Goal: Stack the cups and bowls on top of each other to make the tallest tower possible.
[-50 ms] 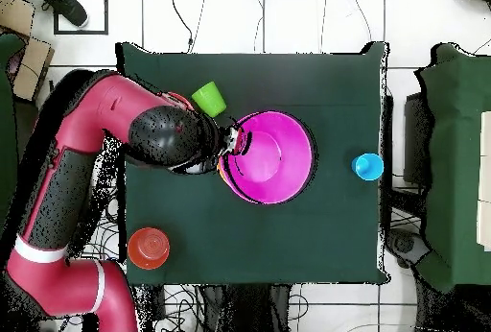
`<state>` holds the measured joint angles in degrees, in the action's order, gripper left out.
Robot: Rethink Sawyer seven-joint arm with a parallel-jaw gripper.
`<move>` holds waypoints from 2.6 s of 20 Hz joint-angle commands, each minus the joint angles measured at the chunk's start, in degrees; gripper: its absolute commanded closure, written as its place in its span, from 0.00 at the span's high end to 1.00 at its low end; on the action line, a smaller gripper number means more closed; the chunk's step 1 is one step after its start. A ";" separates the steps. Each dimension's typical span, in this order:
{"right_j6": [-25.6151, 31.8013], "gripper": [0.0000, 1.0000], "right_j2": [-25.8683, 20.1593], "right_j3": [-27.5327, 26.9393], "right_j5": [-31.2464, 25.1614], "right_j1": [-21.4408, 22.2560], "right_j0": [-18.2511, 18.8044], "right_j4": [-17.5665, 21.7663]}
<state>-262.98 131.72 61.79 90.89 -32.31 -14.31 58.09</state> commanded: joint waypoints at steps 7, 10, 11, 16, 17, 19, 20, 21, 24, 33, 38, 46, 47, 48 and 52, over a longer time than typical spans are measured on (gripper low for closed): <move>-10.72 0.00 6.04 -1.53 3.40 -3.82 4.51 -5.27; -10.64 0.00 6.30 -1.59 4.04 -3.48 4.55 -5.31; -10.60 0.00 6.34 -1.64 4.05 -3.40 4.53 -5.31; -10.71 0.00 5.89 -1.54 4.31 -3.08 4.19 -5.67; -10.88 0.00 6.10 -1.33 4.53 -3.07 4.21 -5.81; -11.68 0.00 6.53 -0.73 5.13 -3.20 4.54 -6.42; -12.13 0.00 6.66 -0.50 5.32 -3.23 4.66 -6.69; -12.57 0.00 6.78 -0.27 5.51 -3.27 4.78 -6.96; -13.80 0.00 7.71 0.72 6.75 -3.43 5.25 -7.36; -14.23 0.00 5.61 0.37 2.76 -2.12 3.62 -7.84; -13.60 0.00 -0.83 -1.23 -4.95 0.20 0.90 -8.22; -13.98 0.00 -5.59 -1.86 -10.53 2.28 -0.25 -8.17; -13.93 0.00 -5.84 -2.00 -11.08 2.42 -0.28 -8.17; -13.86 0.00 -5.87 -2.36 -11.39 2.58 -0.18 -8.22; -13.95 0.00 -6.57 -2.48 -12.36 2.68 -0.37 -8.15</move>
<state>-262.98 131.13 66.98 84.43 -30.78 -14.61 52.57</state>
